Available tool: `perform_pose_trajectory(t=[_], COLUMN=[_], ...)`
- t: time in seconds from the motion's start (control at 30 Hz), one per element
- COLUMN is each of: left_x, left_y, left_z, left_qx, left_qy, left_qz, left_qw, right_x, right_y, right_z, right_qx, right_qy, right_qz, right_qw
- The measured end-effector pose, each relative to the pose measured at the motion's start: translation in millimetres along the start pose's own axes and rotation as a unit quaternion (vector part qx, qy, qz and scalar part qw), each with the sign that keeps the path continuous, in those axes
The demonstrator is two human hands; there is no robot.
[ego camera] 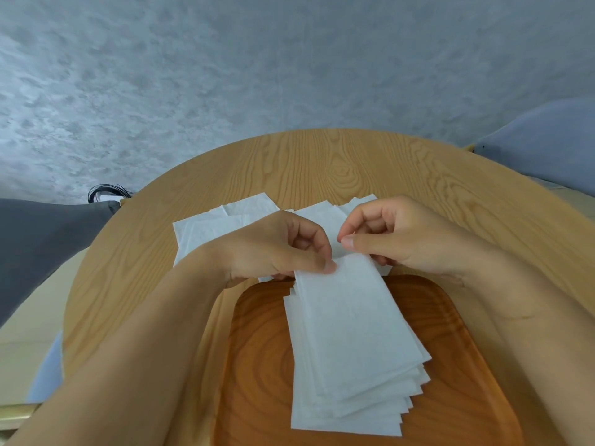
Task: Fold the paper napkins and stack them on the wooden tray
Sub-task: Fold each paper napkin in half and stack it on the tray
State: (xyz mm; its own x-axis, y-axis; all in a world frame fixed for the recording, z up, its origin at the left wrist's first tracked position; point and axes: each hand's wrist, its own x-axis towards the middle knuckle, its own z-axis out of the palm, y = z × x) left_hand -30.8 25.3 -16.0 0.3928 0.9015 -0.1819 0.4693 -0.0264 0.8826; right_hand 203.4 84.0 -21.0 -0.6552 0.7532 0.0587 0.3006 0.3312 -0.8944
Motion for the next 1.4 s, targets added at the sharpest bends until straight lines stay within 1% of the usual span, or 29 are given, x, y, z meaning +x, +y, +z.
perform_pose_trajectory(t=[0.1,0.17,0.2,0.27,0.33,0.43,0.57,0.67,1.03,1.17,1.27,1.33,1.4], left_x=[2.6,5.9,7.7,11.0,14.3,17.5,21.7,23.8,24.3,23.9,23.8,23.8,23.6], left_y=[0.3,-1.6,-3.1,-6.8,-11.5,-17.3,-21.9,-23.3,-24.3,-22.4,-22.7,-22.7,-21.9], left_z=[1.5,1.9,2.1,2.8,2.4,1.3,2.2,3.5,3.4,4.4,4.3,3.7,3.8], left_qx=[0.008,0.015,0.018,0.024,0.062,0.123,0.151,0.154,0.145,0.145,0.144,0.136,0.133], left_qy=[0.038,0.09,0.121,0.185,0.242,0.281,0.3,0.298,0.294,0.292,0.294,0.3,0.308], left_qz=[0.001,0.007,0.011,0.027,0.044,0.041,0.018,0.013,0.004,0.001,0.0,0.002,0.009], left_qw=[0.999,0.996,0.992,0.982,0.967,0.951,0.942,0.942,0.945,0.945,0.945,0.944,0.942], right_x=[5.8,8.8,9.8,10.8,11.0,12.3,13.8,15.0,23.1,22.6,20.2,17.3,15.0], right_y=[11.4,21.2,25.9,32.5,36.4,38.9,39.2,39.6,39.0,38.8,34.6,28.8,20.4], right_z=[-2.7,-5.8,-7.2,-8.3,-7.2,-5.8,-5.8,-3.3,8.5,6.9,3.2,0.2,-2.4], right_qx=[-0.046,-0.102,-0.133,-0.193,-0.249,-0.277,-0.246,-0.241,-0.298,-0.303,-0.265,-0.229,-0.167], right_qy=[0.087,0.14,0.153,0.152,0.139,0.135,0.177,0.197,0.201,0.188,0.2,0.225,0.256], right_qz=[-0.004,0.005,0.018,0.048,0.068,0.081,0.065,0.075,0.071,0.078,0.073,0.05,0.018], right_qw=[0.995,0.985,0.979,0.968,0.956,0.948,0.951,0.947,0.93,0.931,0.94,0.946,0.952])
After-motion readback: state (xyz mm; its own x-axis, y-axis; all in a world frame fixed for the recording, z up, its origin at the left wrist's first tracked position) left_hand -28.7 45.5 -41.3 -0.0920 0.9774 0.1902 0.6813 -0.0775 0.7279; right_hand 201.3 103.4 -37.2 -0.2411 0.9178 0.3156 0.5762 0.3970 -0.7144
